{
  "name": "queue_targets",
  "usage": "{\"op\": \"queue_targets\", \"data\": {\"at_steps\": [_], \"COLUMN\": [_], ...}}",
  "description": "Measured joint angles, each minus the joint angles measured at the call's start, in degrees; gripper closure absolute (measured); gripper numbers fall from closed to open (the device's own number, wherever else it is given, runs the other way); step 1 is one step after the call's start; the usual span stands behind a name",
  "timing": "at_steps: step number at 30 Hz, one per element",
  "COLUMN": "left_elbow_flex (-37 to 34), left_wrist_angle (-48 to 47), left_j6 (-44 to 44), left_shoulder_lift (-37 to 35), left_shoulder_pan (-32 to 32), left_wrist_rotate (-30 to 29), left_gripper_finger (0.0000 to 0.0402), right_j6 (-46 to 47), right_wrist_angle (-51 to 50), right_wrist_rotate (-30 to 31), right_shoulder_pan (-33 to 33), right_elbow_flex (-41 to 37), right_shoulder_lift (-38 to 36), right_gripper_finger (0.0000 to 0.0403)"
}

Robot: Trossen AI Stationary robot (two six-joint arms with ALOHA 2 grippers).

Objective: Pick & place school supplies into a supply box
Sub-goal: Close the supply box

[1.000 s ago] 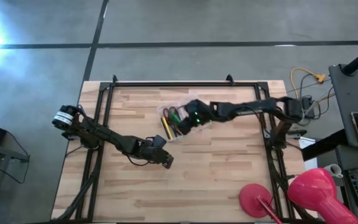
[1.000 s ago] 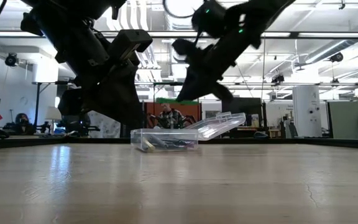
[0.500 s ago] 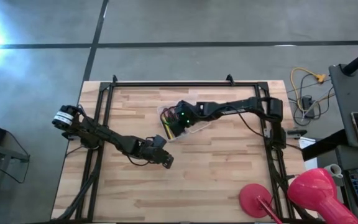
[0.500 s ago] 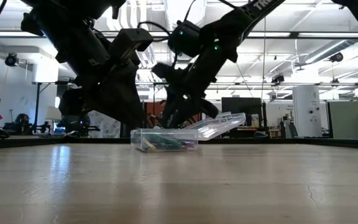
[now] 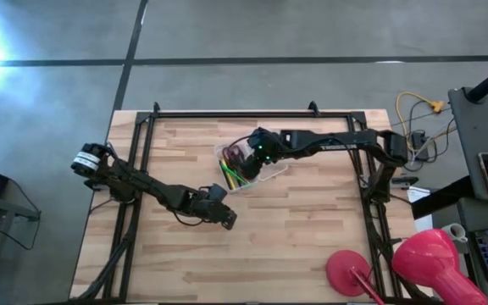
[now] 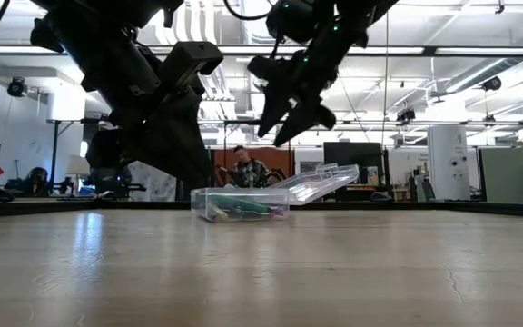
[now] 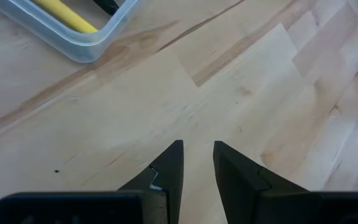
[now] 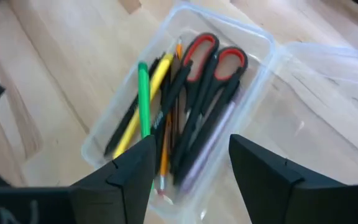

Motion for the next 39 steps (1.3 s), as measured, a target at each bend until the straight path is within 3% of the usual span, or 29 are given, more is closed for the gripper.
{"op": "queue_targets", "data": {"at_steps": [10,15,21,31,39], "left_elbow_flex": [0.11,0.09,0.09,0.09,0.09], "left_wrist_angle": [0.05,0.20,0.20,0.27,0.28], "left_j6": [0.00,-0.01,0.00,0.01,0.02], "left_shoulder_lift": [0.00,0.00,0.00,0.00,0.00], "left_shoulder_pan": [-0.02,0.00,0.00,0.00,0.00], "left_wrist_rotate": [0.00,0.00,-0.02,0.00,0.00], "left_gripper_finger": [0.0329,0.0329,0.0329,0.0329,0.0329], "right_j6": [-2.25,-5.69,-6.98,1.25,7.63], "right_wrist_angle": [-4.74,-4.54,-4.09,-4.10,-4.14], "right_wrist_rotate": [1.28,1.58,7.48,7.72,7.19], "right_shoulder_pan": [2.56,6.90,12.20,15.35,15.42], "right_elbow_flex": [-1.23,-4.27,-12.60,-30.19,-35.31], "right_shoulder_lift": [-3.95,-9.59,-22.99,-46.77,-58.98], "right_gripper_finger": [0.0209,0.0220,0.0241,0.0271,0.0277]}}
